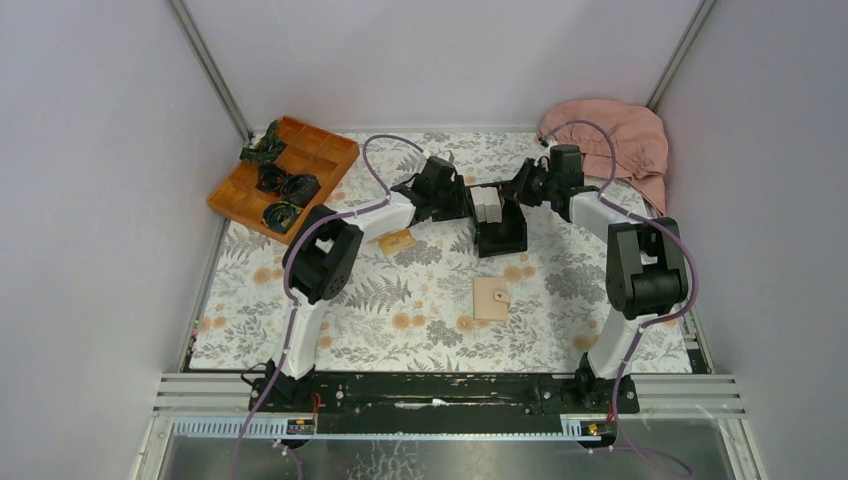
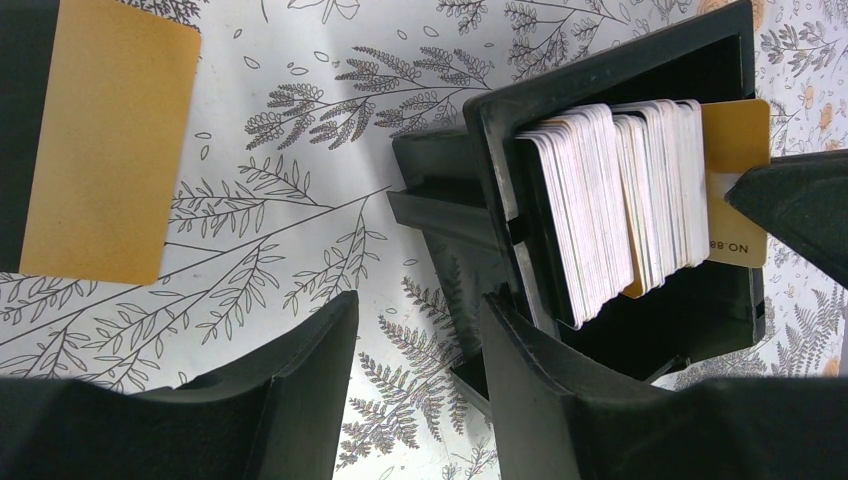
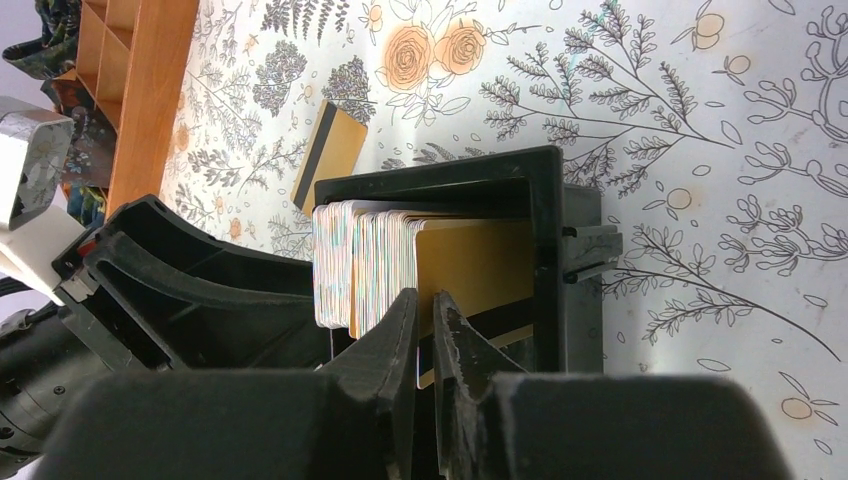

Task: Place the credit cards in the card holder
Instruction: Pick up the credit card from the storage box.

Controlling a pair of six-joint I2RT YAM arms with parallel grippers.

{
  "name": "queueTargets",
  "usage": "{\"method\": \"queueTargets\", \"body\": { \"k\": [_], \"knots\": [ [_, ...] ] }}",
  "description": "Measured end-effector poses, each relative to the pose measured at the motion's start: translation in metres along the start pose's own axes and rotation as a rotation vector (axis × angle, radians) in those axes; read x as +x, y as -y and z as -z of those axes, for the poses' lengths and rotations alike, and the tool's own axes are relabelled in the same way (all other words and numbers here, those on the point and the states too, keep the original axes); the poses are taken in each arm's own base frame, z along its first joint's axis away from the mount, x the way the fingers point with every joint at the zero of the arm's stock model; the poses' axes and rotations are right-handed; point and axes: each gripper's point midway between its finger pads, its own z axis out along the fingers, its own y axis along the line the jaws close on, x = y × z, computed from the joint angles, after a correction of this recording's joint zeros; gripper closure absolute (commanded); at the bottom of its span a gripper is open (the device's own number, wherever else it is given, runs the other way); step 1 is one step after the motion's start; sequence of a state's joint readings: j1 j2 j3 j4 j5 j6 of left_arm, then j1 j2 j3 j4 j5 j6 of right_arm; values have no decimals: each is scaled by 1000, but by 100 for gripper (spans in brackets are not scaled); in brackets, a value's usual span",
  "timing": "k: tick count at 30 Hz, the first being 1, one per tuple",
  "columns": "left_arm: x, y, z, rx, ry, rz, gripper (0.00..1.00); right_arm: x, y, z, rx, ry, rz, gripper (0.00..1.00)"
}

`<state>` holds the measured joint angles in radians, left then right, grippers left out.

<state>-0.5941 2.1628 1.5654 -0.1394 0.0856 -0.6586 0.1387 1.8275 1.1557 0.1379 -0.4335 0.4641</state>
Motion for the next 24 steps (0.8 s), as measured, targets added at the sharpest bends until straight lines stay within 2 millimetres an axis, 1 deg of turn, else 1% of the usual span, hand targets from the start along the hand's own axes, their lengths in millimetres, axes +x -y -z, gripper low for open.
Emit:
{"method": "queueTargets", "body": {
  "k": [9, 13, 17, 20, 24],
  "knots": [
    [0, 0, 0, 0, 0, -3, 44, -2, 6, 7, 50, 10, 22, 100],
    [0, 0, 0, -2, 1, -3, 44, -3, 11, 13, 102, 17, 56, 100],
    [1, -2, 1, -8, 3, -3, 42, -1, 9, 18, 147, 23, 106, 100],
    [2, -5, 8, -19, 6, -3, 40, 2, 6, 21, 181, 23, 150, 100],
    [2, -7, 22, -34, 20, -1, 37, 6, -1, 28, 231, 25, 216, 100]
  ]
}}
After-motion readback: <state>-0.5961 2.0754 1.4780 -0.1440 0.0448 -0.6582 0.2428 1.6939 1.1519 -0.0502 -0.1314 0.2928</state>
